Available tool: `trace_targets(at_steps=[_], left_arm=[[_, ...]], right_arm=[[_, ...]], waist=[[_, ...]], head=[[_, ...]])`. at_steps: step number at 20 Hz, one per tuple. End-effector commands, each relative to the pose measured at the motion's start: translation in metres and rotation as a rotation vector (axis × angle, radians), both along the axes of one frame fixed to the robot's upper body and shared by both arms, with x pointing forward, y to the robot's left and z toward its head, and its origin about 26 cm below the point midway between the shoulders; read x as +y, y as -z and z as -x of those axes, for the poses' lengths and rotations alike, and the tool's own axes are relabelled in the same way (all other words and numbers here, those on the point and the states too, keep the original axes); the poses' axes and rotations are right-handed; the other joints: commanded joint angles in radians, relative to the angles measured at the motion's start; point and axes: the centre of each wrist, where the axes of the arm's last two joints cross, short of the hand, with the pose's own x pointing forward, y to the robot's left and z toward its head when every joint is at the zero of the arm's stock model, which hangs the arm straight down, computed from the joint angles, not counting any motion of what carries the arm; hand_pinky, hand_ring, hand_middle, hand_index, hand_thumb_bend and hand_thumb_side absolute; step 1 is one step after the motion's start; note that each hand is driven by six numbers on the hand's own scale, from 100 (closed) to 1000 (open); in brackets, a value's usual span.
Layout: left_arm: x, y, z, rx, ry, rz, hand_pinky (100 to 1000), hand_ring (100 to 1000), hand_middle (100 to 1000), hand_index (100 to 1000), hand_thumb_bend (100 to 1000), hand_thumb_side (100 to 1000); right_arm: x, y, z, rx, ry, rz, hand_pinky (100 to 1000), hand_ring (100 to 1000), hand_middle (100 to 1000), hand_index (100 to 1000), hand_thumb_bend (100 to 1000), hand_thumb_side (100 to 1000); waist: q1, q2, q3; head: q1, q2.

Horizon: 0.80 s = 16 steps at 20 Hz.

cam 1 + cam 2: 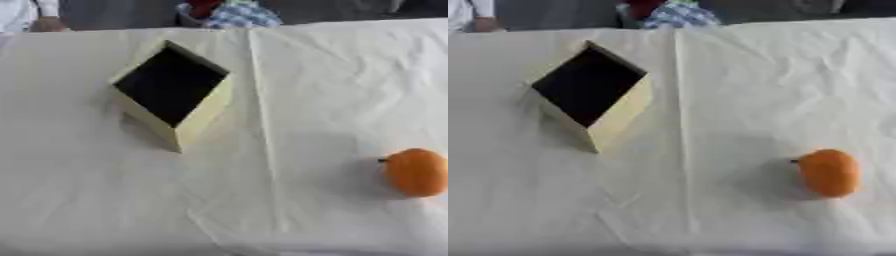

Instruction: Pick up objects on the table and place them in the box.

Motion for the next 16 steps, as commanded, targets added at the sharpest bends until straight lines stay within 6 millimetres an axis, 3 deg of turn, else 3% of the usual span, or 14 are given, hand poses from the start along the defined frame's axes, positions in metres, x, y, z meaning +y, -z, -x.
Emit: trace_targets(at_steps=[1,8,16], left_arm=[[0.003,-0.009,0.002,-0.028,-0.001,-0.032,695,761,765,734,100,781],[0.005,-0.008,0.004,-0.02,-0.009,-0.052,694,762,765,734,100,781],[0.01,-0.006,0.006,-0.006,-0.026,-0.071,694,762,765,734,100,783]], right_arm=[[-0.006,-0.008,0.004,0.018,0.002,0.096,561,661,567,784,100,809],[-0.024,0.004,0.027,0.196,0.055,0.347,616,694,597,792,100,794],[-0.028,0.025,0.05,0.413,0.109,0.631,703,759,682,810,100,795]], waist=[[-0.004,-0.014,-0.003],[-0.014,-0.018,-0.02],[-0.03,-0.028,-0.049]], head=[[0.003,0.002],[0.021,0.007],[0.048,0.007]])
